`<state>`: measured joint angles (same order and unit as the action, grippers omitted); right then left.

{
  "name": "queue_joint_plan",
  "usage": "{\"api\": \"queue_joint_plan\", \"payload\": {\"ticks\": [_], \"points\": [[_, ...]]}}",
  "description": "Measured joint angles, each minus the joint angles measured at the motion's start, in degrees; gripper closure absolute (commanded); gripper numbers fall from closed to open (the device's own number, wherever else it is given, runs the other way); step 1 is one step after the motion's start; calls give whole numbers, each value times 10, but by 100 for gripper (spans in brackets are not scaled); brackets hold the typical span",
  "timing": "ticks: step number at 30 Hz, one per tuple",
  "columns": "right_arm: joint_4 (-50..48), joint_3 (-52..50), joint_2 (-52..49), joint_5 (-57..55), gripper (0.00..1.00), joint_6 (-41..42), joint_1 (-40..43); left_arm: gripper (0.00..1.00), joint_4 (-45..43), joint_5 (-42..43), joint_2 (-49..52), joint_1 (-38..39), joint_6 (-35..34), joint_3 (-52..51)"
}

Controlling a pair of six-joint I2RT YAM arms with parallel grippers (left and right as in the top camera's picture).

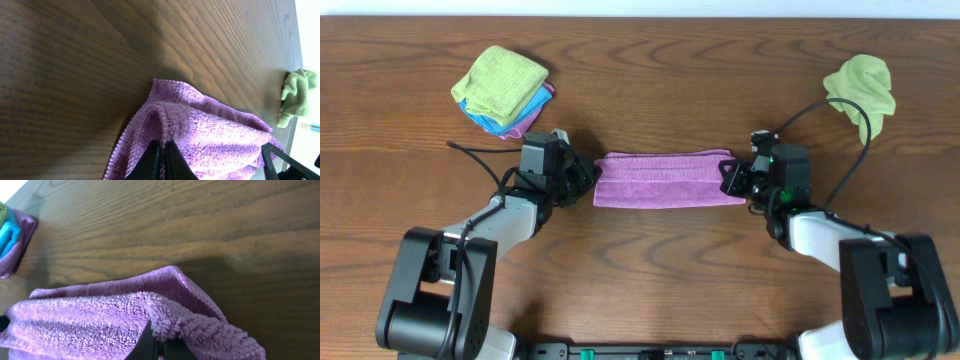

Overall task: Fold the cloth
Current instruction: 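Hold the folded strip's ends with both grippers and adjust the grips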

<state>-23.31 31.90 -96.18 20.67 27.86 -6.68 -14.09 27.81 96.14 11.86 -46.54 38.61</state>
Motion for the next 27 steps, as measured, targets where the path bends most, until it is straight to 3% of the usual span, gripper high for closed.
{"api": "queue_joint_plan", "payload": {"ticks": [2,4,5,7,10,14,17,22,27], "points": [[-1,8,-12,-3,89,0,0,94,-2,-5,0,0,0,0],[-1,11,-18,-9,71,2,0,91,-2,-12,0,0,0,0],[-1,11,-19,-13,55,2,0,88,-2,-15,0,0,0,0],[-2,12,-19,-17,39,2,0,81,-3,-20,0,-1,0,0],[-3,12,-19,-6,32,1,0,73,-8,-24,0,-3,-1,0],[6,12,-12,19,28,5,0,54,-16,-19,0,-16,-2,3],[27,13,10,29,24,10,0,53,-15,-13,-4,-28,-2,13],[99,15,71,28,7,26,0,51,-15,-8,-30,-41,-2,33],[187,16,136,17,3,35,1,47,-19,-4,-56,-42,-13,43]]}}
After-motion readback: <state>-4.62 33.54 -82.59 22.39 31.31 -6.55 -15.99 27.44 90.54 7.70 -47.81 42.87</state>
